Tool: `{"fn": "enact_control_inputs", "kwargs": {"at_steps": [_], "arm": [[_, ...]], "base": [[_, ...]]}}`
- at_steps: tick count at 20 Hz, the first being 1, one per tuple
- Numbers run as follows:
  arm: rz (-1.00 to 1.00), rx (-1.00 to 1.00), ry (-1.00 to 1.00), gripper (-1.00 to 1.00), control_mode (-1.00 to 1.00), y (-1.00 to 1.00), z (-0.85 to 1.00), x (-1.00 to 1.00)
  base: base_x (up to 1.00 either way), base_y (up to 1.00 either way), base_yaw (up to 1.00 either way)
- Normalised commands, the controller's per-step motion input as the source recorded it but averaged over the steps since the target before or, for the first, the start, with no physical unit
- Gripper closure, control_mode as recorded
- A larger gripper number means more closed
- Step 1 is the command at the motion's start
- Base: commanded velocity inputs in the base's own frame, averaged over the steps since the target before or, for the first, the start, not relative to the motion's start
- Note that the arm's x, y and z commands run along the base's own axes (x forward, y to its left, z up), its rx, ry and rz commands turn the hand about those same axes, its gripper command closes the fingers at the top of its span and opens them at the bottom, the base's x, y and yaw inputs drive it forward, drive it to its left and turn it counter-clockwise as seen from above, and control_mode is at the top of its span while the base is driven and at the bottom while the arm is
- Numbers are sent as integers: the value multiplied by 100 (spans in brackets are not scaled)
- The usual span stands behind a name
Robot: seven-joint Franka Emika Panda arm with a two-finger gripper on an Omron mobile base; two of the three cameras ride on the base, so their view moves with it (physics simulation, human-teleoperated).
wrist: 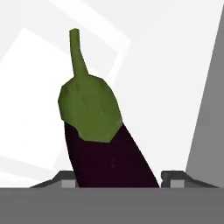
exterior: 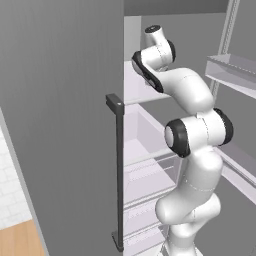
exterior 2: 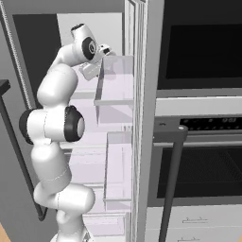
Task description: Place one eggplant and one chicken drumstick in each tupperware on the nearby counter, to pack two identical lunches.
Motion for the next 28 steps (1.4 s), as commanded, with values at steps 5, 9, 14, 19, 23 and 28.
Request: {"fn": "enact_control_inputs", "kwargs": {"at_steps": [5,9,14,19,23,28], "arm": [[0,-10,-35,100,-100,8,-12,-39],[0,-6,-66,100,-100,14,13,-78],[0,0,-88,100,-100,15,20,-100],[0,0,-73,100,-100,22,8,-100],[0,0,-38,100,-100,21,-4,-100],[0,0,3,100,100,27,-7,-80]], "base": [[0,0,0],[0,0,0],[0,0,0],[0,0,0],[0,0,0],[-20,7,0]]}}
